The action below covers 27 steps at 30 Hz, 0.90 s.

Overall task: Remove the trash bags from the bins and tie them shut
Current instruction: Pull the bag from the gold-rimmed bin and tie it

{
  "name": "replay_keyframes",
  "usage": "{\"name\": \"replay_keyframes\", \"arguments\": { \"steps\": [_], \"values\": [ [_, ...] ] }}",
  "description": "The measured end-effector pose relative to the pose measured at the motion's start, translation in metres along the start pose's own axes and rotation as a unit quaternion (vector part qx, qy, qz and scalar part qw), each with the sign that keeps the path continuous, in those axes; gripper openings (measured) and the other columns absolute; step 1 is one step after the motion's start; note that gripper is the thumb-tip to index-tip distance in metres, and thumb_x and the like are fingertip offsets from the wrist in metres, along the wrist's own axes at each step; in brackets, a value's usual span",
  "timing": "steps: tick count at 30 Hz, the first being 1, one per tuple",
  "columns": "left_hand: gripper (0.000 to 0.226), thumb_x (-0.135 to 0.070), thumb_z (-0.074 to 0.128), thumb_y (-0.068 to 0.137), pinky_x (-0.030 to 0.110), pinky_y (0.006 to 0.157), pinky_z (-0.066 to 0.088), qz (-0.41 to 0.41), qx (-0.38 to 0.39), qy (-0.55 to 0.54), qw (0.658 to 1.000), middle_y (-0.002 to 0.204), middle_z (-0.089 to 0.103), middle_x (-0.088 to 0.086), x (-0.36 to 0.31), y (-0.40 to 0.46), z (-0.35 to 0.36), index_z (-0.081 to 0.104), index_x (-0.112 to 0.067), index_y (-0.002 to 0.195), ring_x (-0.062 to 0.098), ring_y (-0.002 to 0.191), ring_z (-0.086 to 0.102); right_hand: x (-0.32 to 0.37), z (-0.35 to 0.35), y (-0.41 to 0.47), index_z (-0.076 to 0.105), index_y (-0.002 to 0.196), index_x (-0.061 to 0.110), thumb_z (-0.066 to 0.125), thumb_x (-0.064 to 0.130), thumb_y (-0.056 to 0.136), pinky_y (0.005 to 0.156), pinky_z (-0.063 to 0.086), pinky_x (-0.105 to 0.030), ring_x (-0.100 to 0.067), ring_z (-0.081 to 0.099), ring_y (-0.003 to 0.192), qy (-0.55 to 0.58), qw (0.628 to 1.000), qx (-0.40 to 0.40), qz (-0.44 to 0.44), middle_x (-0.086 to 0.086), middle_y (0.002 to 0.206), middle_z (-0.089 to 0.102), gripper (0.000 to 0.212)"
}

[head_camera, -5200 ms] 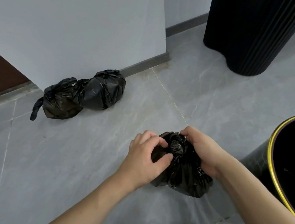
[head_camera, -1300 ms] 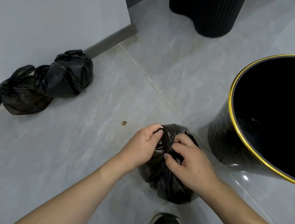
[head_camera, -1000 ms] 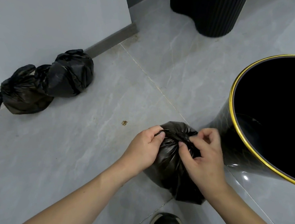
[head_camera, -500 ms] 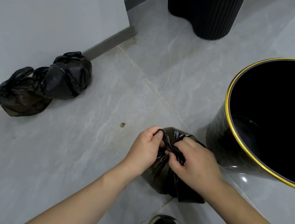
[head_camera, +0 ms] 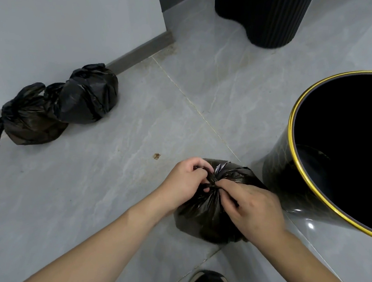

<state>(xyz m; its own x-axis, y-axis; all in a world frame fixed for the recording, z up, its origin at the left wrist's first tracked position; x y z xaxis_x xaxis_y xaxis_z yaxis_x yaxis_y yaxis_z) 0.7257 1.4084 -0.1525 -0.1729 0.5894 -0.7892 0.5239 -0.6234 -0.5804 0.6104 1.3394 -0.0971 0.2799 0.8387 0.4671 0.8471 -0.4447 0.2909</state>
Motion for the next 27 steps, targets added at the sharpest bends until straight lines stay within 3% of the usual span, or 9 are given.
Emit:
{"name": "replay_keyframes", "arguments": {
  "steps": [3, 4, 5, 7, 8, 11, 13, 18, 27],
  "values": [
    [0.033, -0.004, 0.054, 0.07, 0.024, 0.064, 0.042, 0.067, 0.051, 0.014, 0.996, 0.072, 0.053, -0.004, -0.011, -0.002, 0.004, 0.048, -0.024, 0.096, 0.013, 0.065, 0.047, -0.024, 0.014, 0.004, 0.069, 0.092, 0.031, 0.059, 0.03, 0.088, 0.058, 0.05, -0.025, -0.005, 0.061, 0.061, 0.15, 0.974, 0.072, 0.154, 0.011, 0.071, 0.069, 0.01],
    [0.034, -0.008, 0.052, 0.071, 0.03, 0.07, 0.041, 0.113, 0.044, 0.084, 0.989, 0.075, 0.053, -0.009, -0.015, -0.003, 0.003, 0.044, -0.032, 0.093, 0.014, 0.07, 0.046, -0.033, 0.025, 0.001, 0.07, 0.088, 0.03, 0.063, 0.024, 0.089, 0.064, 0.049, -0.024, -0.004, 0.063, 0.067, 0.273, 0.929, 0.096, 0.229, 0.012, 0.075, 0.071, 0.009],
    [0.032, -0.011, 0.051, 0.074, 0.035, 0.077, 0.042, 0.151, 0.026, 0.154, 0.976, 0.08, 0.052, -0.014, -0.015, -0.004, 0.001, 0.041, -0.035, 0.092, 0.017, 0.078, 0.046, -0.037, 0.037, -0.001, 0.071, 0.083, 0.025, 0.064, 0.015, 0.09, 0.067, 0.048, -0.023, -0.006, 0.063, 0.069, 0.398, 0.859, 0.122, 0.297, 0.009, 0.075, 0.071, 0.015],
    [0.024, -0.014, 0.048, 0.08, 0.037, 0.086, 0.04, 0.203, -0.023, 0.244, 0.948, 0.091, 0.052, -0.011, -0.022, -0.013, -0.002, 0.041, -0.034, 0.092, 0.019, 0.093, 0.043, -0.027, 0.055, -0.01, 0.068, 0.076, 0.019, 0.058, 0.007, 0.091, 0.053, 0.041, -0.02, -0.011, 0.053, 0.056, 0.55, 0.714, 0.2, 0.384, -0.001, 0.063, 0.058, 0.021],
    [0.023, -0.011, 0.048, 0.081, 0.036, 0.087, 0.039, 0.242, -0.039, 0.272, 0.931, 0.093, 0.051, -0.008, -0.03, -0.019, -0.001, 0.042, -0.03, 0.092, 0.018, 0.095, 0.041, -0.023, 0.059, -0.015, 0.061, 0.074, 0.018, 0.053, 0.008, 0.092, 0.044, 0.03, -0.018, -0.009, 0.039, 0.047, 0.577, 0.666, 0.23, 0.413, 0.0, 0.056, 0.044, 0.022],
    [0.037, 0.004, 0.05, 0.074, 0.038, 0.086, 0.038, 0.362, -0.053, 0.347, 0.864, 0.096, 0.055, -0.01, -0.046, -0.036, 0.012, 0.036, -0.029, 0.083, 0.015, 0.093, 0.045, -0.021, 0.062, -0.021, 0.042, 0.065, 0.024, 0.042, 0.014, 0.09, 0.04, 0.012, -0.02, -0.008, 0.012, 0.046, 0.604, 0.596, 0.255, 0.464, 0.007, 0.055, 0.019, 0.028],
    [0.035, 0.004, 0.051, 0.071, 0.037, 0.092, 0.036, 0.356, -0.049, 0.338, 0.87, 0.104, 0.056, -0.013, -0.043, -0.035, 0.007, 0.042, -0.027, 0.084, 0.01, 0.1, 0.049, -0.025, 0.061, -0.02, 0.039, 0.064, 0.024, 0.042, 0.017, 0.09, 0.04, 0.011, -0.021, -0.009, 0.01, 0.048, 0.603, 0.599, 0.24, 0.468, 0.007, 0.055, 0.018, 0.028],
    [0.028, -0.026, 0.058, 0.078, 0.035, 0.102, 0.03, 0.342, -0.039, 0.328, 0.88, 0.114, 0.054, -0.016, -0.037, -0.039, 0.005, 0.057, -0.025, 0.106, 0.007, 0.113, 0.049, -0.039, 0.055, -0.019, 0.053, 0.085, 0.011, 0.045, 0.011, 0.088, 0.04, 0.016, -0.021, -0.009, 0.018, 0.047, 0.539, 0.68, 0.185, 0.462, 0.004, 0.055, 0.025, 0.008],
    [0.019, -0.025, 0.059, 0.089, 0.034, 0.092, 0.037, 0.376, -0.068, 0.356, 0.853, 0.107, 0.062, -0.013, -0.05, -0.039, 0.004, 0.067, -0.024, 0.107, 0.008, 0.1, 0.058, -0.032, 0.045, -0.014, 0.051, 0.078, 0.011, 0.043, 0.004, 0.09, 0.035, 0.021, -0.016, -0.004, 0.023, 0.038, 0.533, 0.687, 0.148, 0.471, 0.008, 0.047, 0.027, 0.016]
  ]
}}
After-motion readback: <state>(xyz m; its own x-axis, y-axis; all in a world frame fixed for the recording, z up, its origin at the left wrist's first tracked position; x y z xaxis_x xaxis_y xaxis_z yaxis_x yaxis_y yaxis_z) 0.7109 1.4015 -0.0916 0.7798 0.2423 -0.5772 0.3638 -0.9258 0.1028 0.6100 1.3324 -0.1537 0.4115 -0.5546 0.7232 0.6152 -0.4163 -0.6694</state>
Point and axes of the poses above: each hand's wrist, its own y-axis towards the middle knuckle, its own z-axis out of the palm, x = y × z, the point moved 10 cm from there along y, towards the middle knuckle
